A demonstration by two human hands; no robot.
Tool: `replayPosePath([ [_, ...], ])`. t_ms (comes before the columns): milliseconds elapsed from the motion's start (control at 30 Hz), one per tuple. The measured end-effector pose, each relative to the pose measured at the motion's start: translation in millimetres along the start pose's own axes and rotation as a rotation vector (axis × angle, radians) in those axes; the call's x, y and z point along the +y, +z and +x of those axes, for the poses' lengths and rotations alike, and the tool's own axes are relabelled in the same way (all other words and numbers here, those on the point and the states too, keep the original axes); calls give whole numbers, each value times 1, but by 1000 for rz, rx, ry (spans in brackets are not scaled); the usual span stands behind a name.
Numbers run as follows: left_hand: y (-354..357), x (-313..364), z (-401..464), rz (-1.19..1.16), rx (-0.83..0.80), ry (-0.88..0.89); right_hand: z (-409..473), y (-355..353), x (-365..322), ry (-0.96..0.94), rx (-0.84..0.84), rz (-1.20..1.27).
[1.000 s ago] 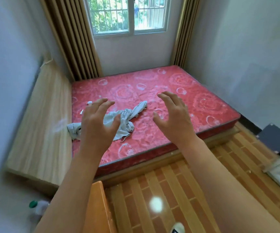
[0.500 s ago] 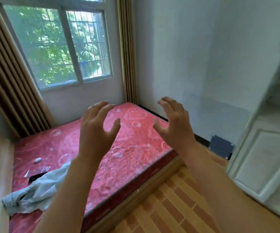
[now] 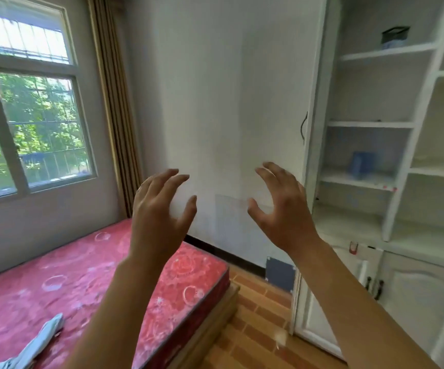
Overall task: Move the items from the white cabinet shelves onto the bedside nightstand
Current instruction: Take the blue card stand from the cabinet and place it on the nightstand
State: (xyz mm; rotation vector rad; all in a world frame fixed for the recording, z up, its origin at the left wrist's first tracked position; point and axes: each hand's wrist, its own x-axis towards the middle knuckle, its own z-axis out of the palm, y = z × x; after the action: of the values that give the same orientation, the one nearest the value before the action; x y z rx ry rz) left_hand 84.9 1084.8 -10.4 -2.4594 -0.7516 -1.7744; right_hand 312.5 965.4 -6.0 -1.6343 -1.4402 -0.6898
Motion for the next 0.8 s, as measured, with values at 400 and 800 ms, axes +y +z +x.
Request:
replayPosePath([
  [400, 142, 51, 70, -222, -12, 124, 33, -53, 116, 97, 73, -195],
  [800, 263, 49, 153, -483, -57, 241, 75, -54, 183, 219, 161, -421],
])
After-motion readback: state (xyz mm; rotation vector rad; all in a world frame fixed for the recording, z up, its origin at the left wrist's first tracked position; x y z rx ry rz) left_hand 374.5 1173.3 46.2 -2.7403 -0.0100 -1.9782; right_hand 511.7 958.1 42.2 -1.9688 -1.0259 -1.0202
